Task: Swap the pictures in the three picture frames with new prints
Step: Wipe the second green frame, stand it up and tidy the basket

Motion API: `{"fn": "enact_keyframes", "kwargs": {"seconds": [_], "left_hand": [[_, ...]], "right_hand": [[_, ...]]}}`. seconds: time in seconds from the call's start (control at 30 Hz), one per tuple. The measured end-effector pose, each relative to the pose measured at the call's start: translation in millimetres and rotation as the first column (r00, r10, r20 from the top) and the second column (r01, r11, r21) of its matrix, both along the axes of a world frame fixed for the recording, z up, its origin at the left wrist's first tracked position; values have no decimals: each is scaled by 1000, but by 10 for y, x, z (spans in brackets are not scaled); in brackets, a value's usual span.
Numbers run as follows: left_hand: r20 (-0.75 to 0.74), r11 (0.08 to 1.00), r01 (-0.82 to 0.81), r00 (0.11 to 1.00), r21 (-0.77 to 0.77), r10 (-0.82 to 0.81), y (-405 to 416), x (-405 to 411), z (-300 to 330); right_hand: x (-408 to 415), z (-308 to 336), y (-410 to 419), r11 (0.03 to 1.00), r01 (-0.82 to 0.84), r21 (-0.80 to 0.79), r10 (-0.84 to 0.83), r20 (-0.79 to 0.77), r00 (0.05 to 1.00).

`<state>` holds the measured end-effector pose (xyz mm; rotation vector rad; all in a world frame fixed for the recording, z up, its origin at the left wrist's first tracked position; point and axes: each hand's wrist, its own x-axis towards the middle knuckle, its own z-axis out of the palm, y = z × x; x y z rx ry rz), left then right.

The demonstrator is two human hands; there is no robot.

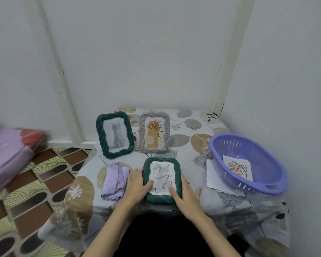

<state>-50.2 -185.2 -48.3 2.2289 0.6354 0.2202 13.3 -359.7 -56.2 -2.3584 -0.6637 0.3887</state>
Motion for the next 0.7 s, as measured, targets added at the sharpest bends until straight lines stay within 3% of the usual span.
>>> {"fn": "enact_keyframes", "kwargs": {"seconds": [0.07, 0.17, 0.27, 0.33, 0.4, 0.47, 0.53, 0.6, 0.7], "left_hand": [[-173, 969, 81, 984, 233, -41, 33, 33, -49], [-229, 921, 142, 972, 362, -59, -1, 56, -81], [-130, 902, 35, 991, 430, 24, 112, 19, -77], [59, 862, -221, 974, 456, 218, 278, -50, -62], [107, 797, -475, 875, 373, 472, 465, -165, 14], [-79, 789, -582, 793, 198, 604, 586, -266, 113], [-203, 821, -547, 796, 164, 571, 654, -273, 128], [-196, 855, -495, 833, 153, 518, 720, -244, 122], [-164, 884, -454, 886, -114, 434, 785, -192, 152]], "right_hand": [[-18, -74, -4, 986, -33, -163, 56, 137, 989], [19, -113, 3, 951, -7, -308, 81, 229, 970], [104, -135, -13, 935, -25, -355, 119, 245, 962], [147, -131, -24, 929, -47, -368, 141, 233, 962], [162, -116, -32, 927, -62, -371, 150, 214, 965], [154, -103, -36, 926, -69, -371, 152, 200, 968], [141, -105, -35, 925, -63, -374, 151, 210, 966], [136, -109, -30, 926, -56, -373, 144, 213, 966], [138, -61, -34, 925, -64, -376, 135, 167, 977]]}}
